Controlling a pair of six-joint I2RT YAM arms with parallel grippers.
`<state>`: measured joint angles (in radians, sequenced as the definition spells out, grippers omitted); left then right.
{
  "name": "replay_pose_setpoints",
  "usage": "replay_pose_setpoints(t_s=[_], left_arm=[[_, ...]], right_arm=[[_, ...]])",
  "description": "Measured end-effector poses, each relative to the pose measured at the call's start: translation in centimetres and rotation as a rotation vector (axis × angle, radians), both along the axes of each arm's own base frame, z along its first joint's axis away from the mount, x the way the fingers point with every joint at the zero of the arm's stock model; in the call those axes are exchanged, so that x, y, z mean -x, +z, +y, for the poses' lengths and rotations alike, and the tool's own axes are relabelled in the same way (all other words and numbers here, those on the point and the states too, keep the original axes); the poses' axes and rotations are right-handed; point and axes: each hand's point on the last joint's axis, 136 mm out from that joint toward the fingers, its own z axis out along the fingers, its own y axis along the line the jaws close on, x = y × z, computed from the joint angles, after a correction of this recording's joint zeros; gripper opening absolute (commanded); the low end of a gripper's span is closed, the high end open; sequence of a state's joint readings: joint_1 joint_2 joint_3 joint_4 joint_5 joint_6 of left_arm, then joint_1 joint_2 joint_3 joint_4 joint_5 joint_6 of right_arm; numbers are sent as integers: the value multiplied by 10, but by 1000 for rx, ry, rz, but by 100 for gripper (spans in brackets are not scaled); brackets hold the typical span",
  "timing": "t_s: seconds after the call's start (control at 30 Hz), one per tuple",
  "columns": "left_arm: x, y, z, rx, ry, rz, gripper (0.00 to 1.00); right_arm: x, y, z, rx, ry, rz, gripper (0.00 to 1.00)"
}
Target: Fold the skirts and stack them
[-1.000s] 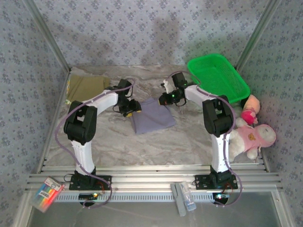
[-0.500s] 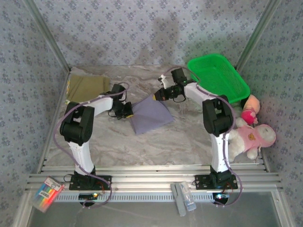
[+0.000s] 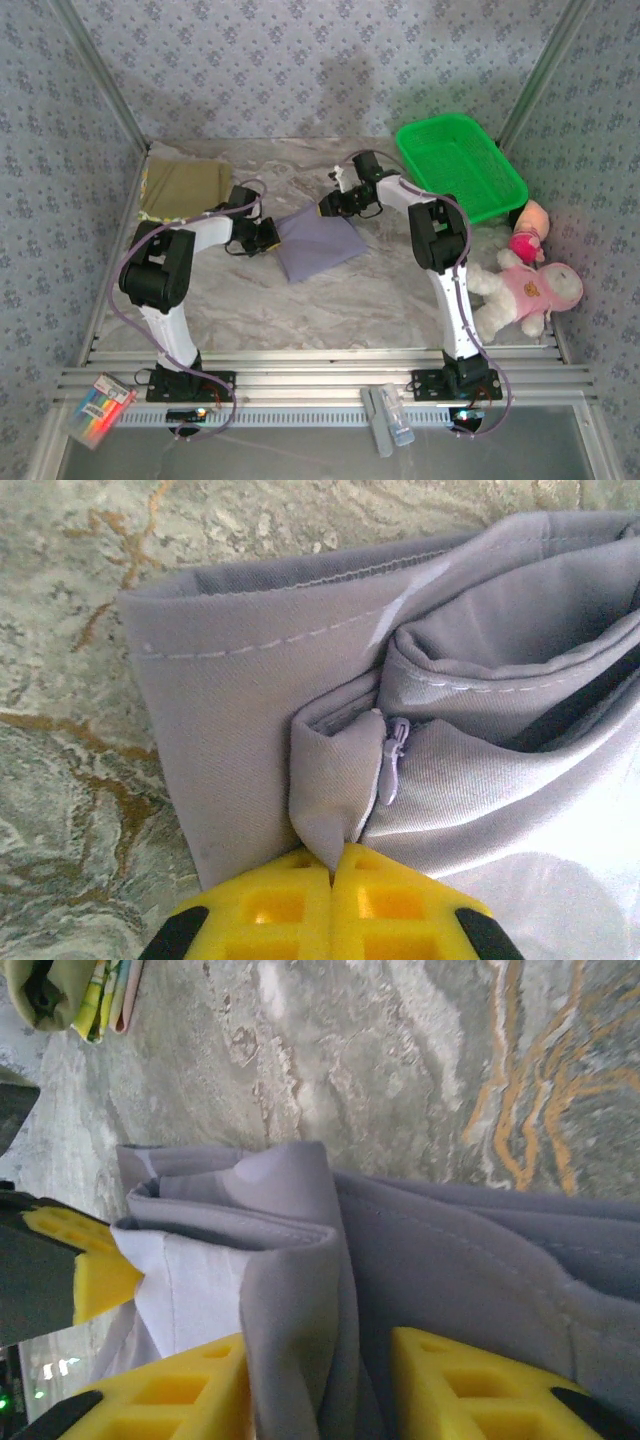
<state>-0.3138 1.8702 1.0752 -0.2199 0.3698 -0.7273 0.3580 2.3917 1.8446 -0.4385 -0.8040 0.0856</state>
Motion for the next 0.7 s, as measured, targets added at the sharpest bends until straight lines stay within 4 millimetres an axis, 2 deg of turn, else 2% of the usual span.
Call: replay_pose_setpoints(t_s=[0.07,0.13,0.23,0.37,0.5,0.57,0.7], left_arm=[[0,0,0,3,0,-2,0],[-1,0,1,6,3,-3,0],[-1,1,1,12,3,-2,0],[-1,4,3,20,-2,6,0],[-5,15,-4,40,-36,0,0],[-11,20,-8,42,-50,-8,0],[-17,20,-15,40,-74,-7,0]], right_arm=[[3,1,2,-11,13,7,32],[8,3,4,-30,39,13,15],[15,7,6,-47,57,28,2],[26,19,2,-50,39,54,0],[37,31,-10,11,-47,78,0],[42,29,-19,51,-109,108,0],[51,3,-37,137,-245,213,0]])
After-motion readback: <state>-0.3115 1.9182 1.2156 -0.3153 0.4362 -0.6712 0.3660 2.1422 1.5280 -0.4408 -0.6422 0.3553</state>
